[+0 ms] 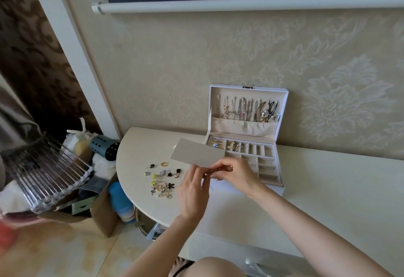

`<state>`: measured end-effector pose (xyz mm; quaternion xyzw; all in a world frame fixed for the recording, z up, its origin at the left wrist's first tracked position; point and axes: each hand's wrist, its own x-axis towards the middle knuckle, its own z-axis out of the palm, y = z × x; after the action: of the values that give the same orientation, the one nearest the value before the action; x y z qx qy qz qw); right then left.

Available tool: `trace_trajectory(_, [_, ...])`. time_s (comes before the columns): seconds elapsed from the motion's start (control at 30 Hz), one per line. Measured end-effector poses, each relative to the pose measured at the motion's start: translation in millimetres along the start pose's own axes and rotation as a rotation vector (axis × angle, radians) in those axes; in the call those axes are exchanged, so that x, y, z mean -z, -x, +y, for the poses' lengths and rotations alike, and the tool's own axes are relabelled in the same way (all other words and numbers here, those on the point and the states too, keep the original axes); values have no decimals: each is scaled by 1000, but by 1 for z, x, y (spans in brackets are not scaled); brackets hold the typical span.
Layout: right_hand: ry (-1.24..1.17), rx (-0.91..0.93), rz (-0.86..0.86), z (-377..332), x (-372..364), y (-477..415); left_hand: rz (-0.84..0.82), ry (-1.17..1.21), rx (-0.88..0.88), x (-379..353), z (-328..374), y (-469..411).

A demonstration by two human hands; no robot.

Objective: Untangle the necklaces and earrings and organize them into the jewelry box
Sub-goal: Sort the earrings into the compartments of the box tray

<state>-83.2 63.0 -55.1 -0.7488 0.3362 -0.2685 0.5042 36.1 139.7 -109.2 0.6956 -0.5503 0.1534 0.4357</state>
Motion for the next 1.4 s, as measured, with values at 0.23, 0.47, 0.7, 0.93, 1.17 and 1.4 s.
trace_trajectory(0.23, [-46,-51,163,-1,5,1,84,-146,310,-1,-31,-2])
trace_trajectory(0.47, [-81,-61,237,7,9,2,-187,-472,651,7,-87,-29])
trace_trajectory(0.7, [-161,-78,256,9,10,3,-409,-638,573,0,-100,-39])
trace_trajectory(0.93, [-227,-57,331,11,18,2,-136,-409,536,8,-95,-37])
trace_trajectory(1.17, [-214,-40,488,17,35,-2,170,-197,238,5,-57,-32])
trace_trajectory(1.4, [-191,-93,386,21,38,-1,281,-56,244,-7,-20,-46])
